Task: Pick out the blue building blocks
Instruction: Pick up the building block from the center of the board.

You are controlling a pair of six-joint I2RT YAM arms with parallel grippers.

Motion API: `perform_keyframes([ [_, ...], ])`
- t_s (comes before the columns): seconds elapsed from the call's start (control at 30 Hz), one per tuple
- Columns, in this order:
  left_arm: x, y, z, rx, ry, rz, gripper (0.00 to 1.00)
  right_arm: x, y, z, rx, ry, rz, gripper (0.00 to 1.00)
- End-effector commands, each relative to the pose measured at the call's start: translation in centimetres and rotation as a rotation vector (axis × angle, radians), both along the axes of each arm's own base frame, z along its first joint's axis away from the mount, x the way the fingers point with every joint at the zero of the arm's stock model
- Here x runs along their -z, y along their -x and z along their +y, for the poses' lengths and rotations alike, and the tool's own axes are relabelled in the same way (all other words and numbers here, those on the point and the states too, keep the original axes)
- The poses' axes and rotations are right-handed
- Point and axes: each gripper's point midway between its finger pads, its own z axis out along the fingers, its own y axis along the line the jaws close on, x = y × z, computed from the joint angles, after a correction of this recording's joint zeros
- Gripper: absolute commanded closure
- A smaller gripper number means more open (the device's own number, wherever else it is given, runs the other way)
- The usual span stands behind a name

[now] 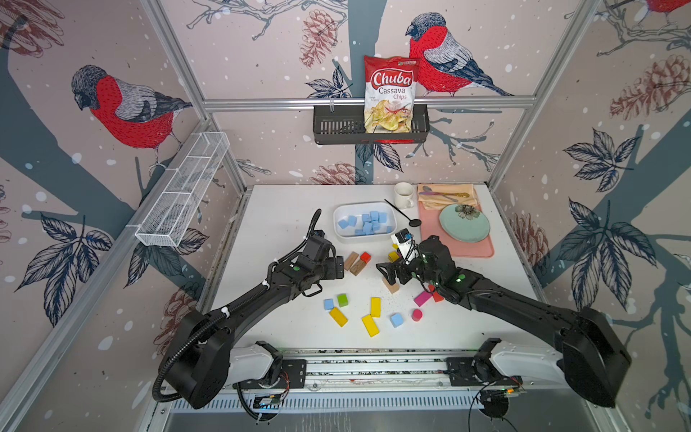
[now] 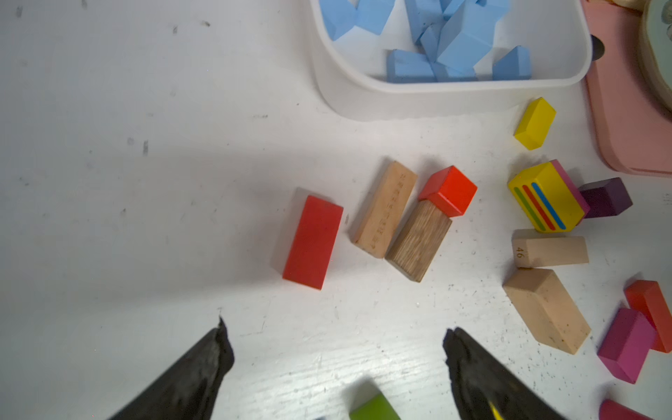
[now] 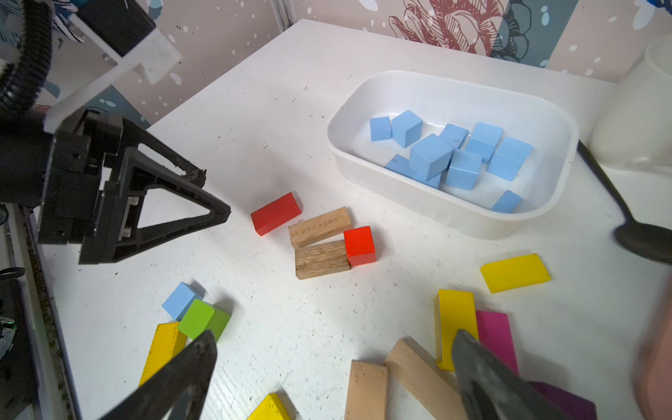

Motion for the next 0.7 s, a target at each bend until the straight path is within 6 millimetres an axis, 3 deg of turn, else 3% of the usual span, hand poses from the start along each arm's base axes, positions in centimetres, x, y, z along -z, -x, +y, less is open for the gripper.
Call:
perform_keyframes([
  [0.0, 1.4, 1.6, 1.4, -0.089, 0.003, 0.068, 0.08, -0.8, -0.1, 0.7, -0.025, -0.022, -0.021, 0.01],
  [0.3, 4.3, 5.3, 0.7, -0.121, 0.025, 0.159, 0.17, -1.1, 0.1, 1.2, -0.047, -0.025, -0.022, 0.01],
  [0.4, 5.3, 6.4, 0.6, -0.135, 0.01, 0.184, 0.21, -0.2, 0.5, 1.7, -0.076, -0.007, -0.003, 0.01],
  [0.67, 6.5, 7.6, 1.2, -0.173, 0.028, 0.208, 0.31, 0.1, 1.8, 3.0, -0.14, 0.003, -0.007, 0.01],
])
